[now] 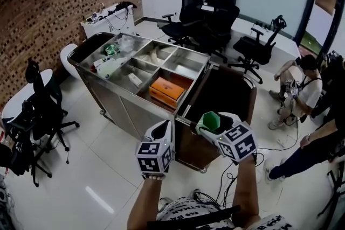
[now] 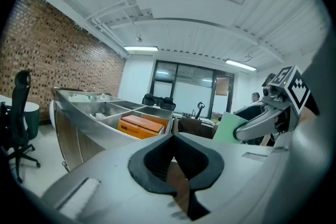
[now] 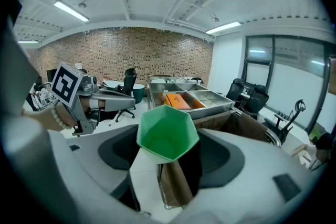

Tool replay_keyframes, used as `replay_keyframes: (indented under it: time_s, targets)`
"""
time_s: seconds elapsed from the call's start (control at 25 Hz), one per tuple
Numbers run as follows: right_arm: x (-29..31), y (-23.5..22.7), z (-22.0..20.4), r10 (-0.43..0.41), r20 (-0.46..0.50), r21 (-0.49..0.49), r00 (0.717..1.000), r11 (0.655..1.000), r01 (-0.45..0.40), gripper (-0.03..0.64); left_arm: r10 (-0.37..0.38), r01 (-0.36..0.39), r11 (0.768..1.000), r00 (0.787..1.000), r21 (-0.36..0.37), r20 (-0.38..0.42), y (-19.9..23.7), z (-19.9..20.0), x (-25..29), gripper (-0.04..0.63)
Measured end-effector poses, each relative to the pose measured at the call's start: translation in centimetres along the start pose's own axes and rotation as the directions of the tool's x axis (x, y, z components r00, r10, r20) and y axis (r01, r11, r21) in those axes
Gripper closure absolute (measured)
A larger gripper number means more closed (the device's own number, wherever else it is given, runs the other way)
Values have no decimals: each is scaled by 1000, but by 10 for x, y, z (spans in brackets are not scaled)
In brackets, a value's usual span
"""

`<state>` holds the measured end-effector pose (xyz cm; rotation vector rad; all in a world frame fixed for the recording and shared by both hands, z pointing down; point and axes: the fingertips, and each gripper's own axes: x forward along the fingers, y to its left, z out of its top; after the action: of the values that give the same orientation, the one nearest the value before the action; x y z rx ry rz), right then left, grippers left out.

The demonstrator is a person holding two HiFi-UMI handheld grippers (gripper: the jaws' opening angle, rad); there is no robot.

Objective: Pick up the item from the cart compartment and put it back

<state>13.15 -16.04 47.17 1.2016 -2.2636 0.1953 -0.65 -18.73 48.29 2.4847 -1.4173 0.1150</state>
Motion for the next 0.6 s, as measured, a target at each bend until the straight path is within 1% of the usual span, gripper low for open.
replay_keyframes:
  time_s: [0.2,0.32,0.6]
  targets:
    - [3,5,2,-11,-5,11,1000,1000,11,270,-17,17,1000,1000,4,-8,4,-2,-2,594]
    - [4,10,3,-27,-9,19,1000,999,27,272,-27,27,999,1000,19,-16,7,-4,-5,594]
    - [2,31,0,-61,-26,36,998,997,62,272,-65,66,997,997,29,-36,17,-13,-17,594]
